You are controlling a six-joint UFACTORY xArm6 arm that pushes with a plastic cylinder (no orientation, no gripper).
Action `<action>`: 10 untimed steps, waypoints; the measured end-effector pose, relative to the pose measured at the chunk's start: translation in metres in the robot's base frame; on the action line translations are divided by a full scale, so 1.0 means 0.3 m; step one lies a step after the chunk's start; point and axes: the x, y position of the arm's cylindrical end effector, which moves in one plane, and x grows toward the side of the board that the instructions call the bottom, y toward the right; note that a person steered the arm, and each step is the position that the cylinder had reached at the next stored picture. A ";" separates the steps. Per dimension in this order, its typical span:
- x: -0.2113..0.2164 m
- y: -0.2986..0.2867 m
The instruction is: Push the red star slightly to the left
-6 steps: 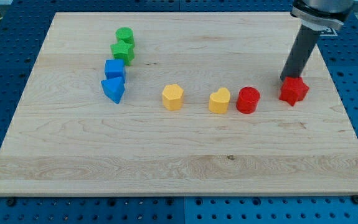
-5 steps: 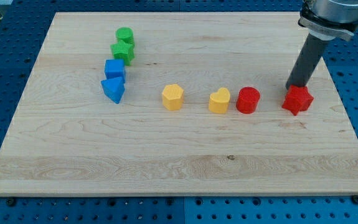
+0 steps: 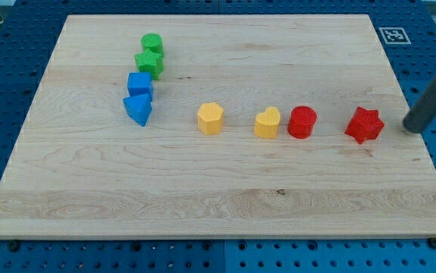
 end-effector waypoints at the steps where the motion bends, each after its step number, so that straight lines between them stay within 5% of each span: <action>1: 0.000 -0.035; 8: 0.027 -0.195; 10: -0.070 0.017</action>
